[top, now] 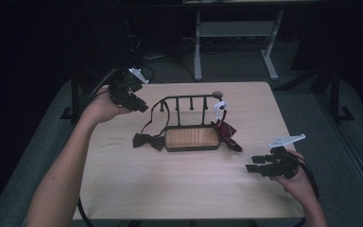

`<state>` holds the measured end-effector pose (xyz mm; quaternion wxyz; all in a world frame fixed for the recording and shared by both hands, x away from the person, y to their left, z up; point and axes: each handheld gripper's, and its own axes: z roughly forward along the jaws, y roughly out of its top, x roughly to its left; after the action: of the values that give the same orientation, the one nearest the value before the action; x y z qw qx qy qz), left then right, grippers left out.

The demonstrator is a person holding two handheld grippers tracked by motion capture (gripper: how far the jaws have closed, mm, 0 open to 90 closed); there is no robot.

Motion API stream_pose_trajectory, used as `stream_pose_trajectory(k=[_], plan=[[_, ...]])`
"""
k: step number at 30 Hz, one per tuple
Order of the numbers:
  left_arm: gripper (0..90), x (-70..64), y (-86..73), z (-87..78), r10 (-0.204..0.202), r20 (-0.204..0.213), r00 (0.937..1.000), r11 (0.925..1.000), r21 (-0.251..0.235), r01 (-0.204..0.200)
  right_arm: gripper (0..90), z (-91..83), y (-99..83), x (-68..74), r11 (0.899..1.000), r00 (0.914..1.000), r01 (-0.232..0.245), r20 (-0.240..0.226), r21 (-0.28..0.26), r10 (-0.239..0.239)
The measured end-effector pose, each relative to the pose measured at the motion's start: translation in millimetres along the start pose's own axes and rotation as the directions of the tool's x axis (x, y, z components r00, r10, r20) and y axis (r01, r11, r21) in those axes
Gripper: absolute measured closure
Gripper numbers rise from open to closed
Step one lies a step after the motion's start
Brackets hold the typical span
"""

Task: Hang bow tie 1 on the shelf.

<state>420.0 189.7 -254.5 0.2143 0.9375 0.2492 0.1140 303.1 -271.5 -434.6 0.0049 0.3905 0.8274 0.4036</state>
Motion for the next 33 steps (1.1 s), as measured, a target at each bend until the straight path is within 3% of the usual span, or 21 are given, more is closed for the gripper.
stream_pose_trajectory(k=[17, 33], plan=[[70.6, -9.6, -23.6, 3.4, -0.007, 0.027, 0.9996, 0.9999, -0.015, 0.007, 44.5, 0.9, -0.7, -1.1, 1.000, 1.0000, 0.001, 0.002, 0.008, -0.001], [68.1, -14.7, -32.9, 5.1, 0.000, 0.035, 0.9994, 0.9998, -0.021, 0.000, 44.4, 1.8, -1.4, -1.8, 1.000, 1.0000, 0.002, 0.008, 0.011, -0.002]])
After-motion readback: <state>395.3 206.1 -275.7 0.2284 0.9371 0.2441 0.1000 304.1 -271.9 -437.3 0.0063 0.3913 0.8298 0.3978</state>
